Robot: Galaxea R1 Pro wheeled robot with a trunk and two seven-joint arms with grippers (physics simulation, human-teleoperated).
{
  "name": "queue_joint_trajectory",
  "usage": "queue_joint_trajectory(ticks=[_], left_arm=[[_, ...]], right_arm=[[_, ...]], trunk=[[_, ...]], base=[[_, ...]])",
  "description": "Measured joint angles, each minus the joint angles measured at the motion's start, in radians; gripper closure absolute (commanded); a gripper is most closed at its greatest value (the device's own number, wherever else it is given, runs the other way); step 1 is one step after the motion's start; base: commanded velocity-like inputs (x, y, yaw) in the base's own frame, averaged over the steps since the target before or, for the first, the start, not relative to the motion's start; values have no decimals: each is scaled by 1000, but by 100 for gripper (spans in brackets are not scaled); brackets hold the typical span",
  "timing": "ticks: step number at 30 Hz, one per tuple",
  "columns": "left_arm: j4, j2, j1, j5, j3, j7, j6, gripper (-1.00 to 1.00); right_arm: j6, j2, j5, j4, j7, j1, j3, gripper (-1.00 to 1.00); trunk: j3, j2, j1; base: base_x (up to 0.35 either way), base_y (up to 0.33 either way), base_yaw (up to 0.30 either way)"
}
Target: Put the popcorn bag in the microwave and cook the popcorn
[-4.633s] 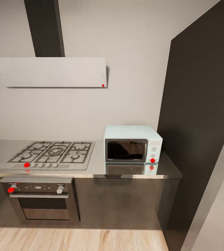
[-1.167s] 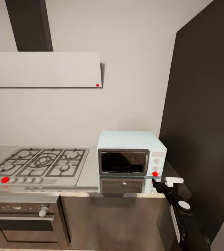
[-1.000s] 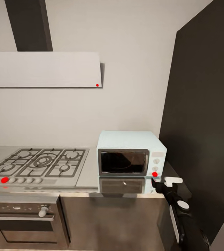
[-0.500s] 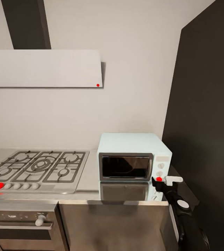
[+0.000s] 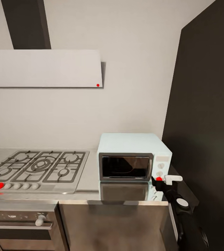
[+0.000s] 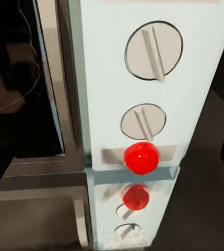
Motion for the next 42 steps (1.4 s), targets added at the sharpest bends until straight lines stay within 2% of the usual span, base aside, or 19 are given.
queue_joint_trajectory(ticks=[6,7,8,9,12,17,25,42], left_arm=[[0,0,0,-4,1,0,0,-100],[0,0,0,-4,1,0,0,-100],[0,0,0,-4,1,0,0,-100],[0,0,0,-4,1,1,-1,-100],[0,1,0,-4,1,1,-1,-100],[0,0,0,-4,1,2,-1,-100],[1,0,0,-3,1,2,1,-100],[1,10,0,-7,-5,2,2,-100]], right_arm=[[-2,-5,11,29,0,0,-4,-100],[-2,-5,11,77,0,0,-4,-100],[-3,-5,11,82,0,0,-5,-100],[-3,-5,11,84,0,0,-5,100],[0,-6,11,85,0,0,-10,100],[2,-16,12,86,3,0,-44,100],[29,-21,13,84,12,0,-47,100],[29,-21,18,84,10,0,-43,100]], trunk=[[0,0,0],[0,0,0],[0,0,0],[0,0,0],[0,0,0],[0,0,0],[0,0,0],[0,0,0]], base=[[0,0,0],[0,0,0],[0,0,0],[0,0,0],[0,0,0],[0,0,0],[10,-6,0],[46,-14,0]])
